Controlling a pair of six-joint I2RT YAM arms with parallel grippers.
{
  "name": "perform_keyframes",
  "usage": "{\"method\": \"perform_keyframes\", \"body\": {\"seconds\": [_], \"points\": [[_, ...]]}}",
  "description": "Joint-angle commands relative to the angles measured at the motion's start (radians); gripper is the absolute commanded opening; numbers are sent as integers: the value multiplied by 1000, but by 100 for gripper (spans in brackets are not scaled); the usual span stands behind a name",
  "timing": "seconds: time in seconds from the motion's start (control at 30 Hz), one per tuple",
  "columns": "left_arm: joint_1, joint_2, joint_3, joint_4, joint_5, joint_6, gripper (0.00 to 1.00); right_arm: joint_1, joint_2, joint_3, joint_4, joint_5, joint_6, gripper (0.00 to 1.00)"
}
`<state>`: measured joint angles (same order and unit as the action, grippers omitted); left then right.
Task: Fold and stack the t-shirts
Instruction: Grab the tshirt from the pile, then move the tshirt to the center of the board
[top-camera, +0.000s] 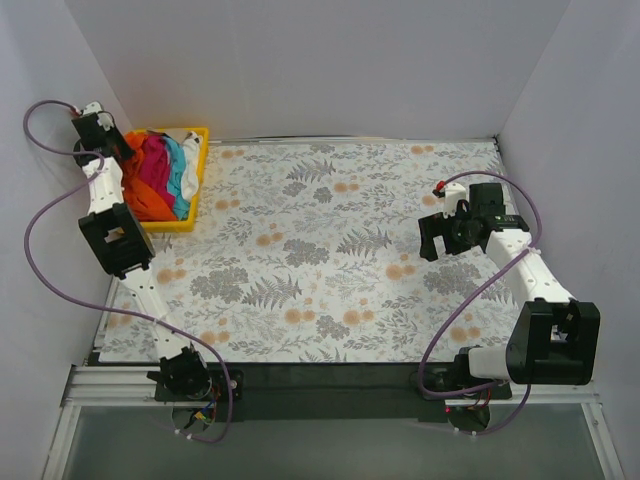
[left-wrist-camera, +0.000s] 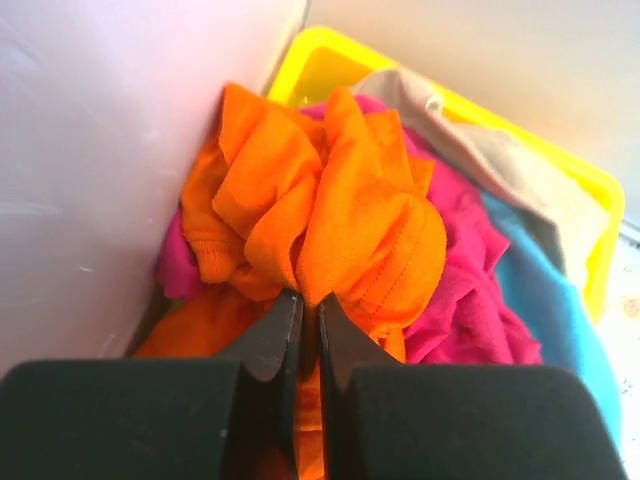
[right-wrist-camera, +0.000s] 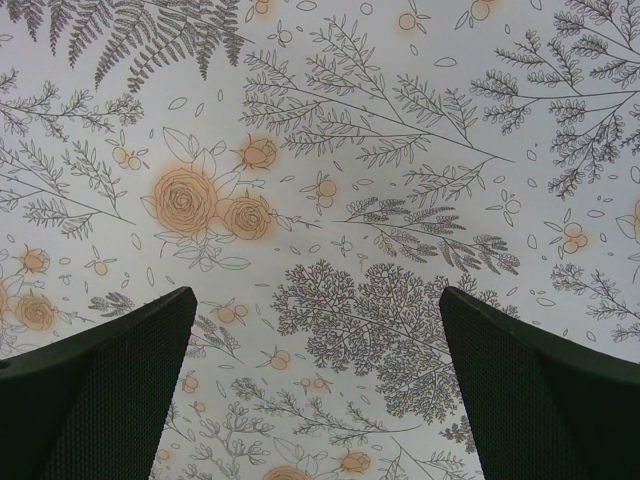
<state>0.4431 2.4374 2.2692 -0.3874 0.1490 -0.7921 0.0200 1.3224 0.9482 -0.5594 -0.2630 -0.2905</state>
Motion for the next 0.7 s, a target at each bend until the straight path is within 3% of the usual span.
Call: {"method": "perform_keyframes", "body": {"seconds": [0.0, 0.3, 0.67], "points": [[14, -159, 73, 76, -32, -6, 0, 0, -18, 41, -5, -1, 4, 98], [28, -343, 90, 334, -137, 31, 0, 0, -52, 35, -7, -8, 4, 98], [28, -480, 139, 478, -94, -28, 0, 0, -72, 35, -4, -1, 7, 98]]}}
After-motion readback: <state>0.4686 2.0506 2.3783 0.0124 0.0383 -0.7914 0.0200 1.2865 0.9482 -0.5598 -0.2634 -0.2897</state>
